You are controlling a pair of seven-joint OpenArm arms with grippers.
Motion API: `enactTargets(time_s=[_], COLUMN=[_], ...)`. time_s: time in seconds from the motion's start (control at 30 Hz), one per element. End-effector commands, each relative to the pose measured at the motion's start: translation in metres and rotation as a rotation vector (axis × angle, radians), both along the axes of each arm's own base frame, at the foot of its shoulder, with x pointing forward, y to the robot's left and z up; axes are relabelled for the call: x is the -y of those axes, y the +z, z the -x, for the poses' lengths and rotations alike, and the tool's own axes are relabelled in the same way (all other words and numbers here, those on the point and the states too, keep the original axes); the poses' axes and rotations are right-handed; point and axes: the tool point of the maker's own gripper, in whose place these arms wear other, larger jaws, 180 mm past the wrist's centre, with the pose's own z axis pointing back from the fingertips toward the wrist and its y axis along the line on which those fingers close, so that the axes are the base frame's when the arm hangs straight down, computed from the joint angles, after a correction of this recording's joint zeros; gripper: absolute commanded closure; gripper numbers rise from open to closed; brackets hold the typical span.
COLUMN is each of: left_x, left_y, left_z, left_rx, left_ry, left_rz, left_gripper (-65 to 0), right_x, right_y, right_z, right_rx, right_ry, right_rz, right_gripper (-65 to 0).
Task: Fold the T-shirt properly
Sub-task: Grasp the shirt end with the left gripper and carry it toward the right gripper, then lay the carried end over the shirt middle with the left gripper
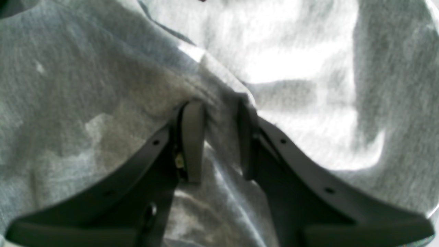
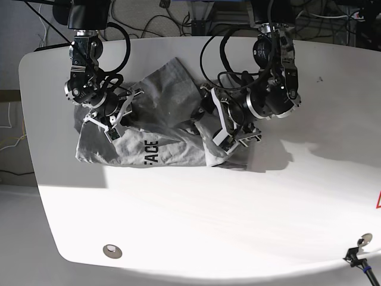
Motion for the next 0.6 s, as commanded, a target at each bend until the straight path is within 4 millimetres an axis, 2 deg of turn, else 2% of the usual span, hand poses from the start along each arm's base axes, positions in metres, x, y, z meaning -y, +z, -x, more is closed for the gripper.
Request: enactTargets(time_s=[0.0,0.07,0.17,0.23,0.33,0.37,0.47,0.57], left_x=[0.024,0.038,0.035,0.016,-0.043,-0.056,-0.077,-0.088], left_y=[0.026,0.034,0.04,0.04,0.034,0.033,0.028,0.015], left_z=[-0.001,0.003,0.0,-0.01,-0.034,-0.038,-0.042,-0.046], left_rx=[0.057,0.066,0.081,0.084,0.117,0.13,0.153,0.122], left_ry=[-0.058,-0.109,-0.111,-0.043,0.067,0.091,0.11,0.115], left_rz=[0.095,0.119,0.1,0.101,-0.015,-0.045,-0.12,-0.158], left_gripper=[-48.8,-51.0,-50.9,-50.9,-50.9,-50.9,-50.9,-50.9], right_x=[0.004,0.004,0.003,0.003,0.003,0.003,0.003,-0.003], right_y=[-0.011,-0.011,-0.011,-0.011,-0.011,-0.011,-0.011,-0.011], right_z=[0.013,0.013,0.013,0.013,0.013,0.013,0.013,0.014], right_rx=[-0.067,-0.067,-0.067,-0.067,-0.067,-0.067,-0.067,-0.068], right_ry=[0.021,0.021,0.021,0.021,0.021,0.021,0.021,0.021], right_rz=[0.039,0.039,0.038,0.038,0.038,0.038,0.038,0.027], right_gripper=[-16.6,-16.6,-16.6,-16.6,-16.6,-16.6,-16.6,-16.5])
